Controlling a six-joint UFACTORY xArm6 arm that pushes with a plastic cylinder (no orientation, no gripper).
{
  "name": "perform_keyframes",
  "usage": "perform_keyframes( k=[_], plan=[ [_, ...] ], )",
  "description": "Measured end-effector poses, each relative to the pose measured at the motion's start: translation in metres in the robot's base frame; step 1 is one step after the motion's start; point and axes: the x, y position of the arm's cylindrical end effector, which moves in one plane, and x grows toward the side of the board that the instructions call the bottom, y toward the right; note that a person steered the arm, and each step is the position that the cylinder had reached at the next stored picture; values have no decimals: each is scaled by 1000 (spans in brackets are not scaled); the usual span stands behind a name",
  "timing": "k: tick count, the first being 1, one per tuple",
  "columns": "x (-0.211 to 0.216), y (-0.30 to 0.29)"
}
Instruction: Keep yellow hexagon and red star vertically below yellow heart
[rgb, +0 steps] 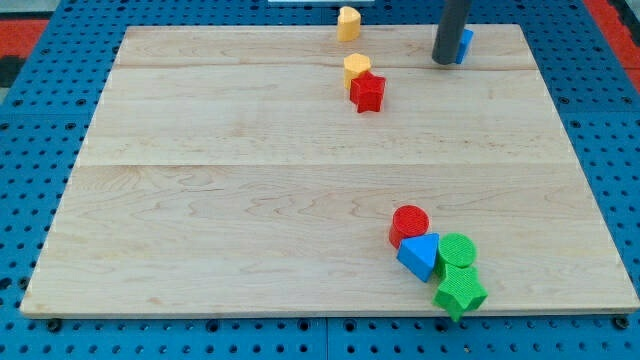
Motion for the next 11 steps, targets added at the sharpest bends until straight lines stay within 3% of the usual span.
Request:
perform_keyframes(
  k=[2, 4, 7, 8, 9, 10, 11],
  plan=[
    [48, -51],
    [48, -127],
    [4, -126],
    [4, -183],
    [37, -228],
    [92, -202],
    [84, -170]
  ],
)
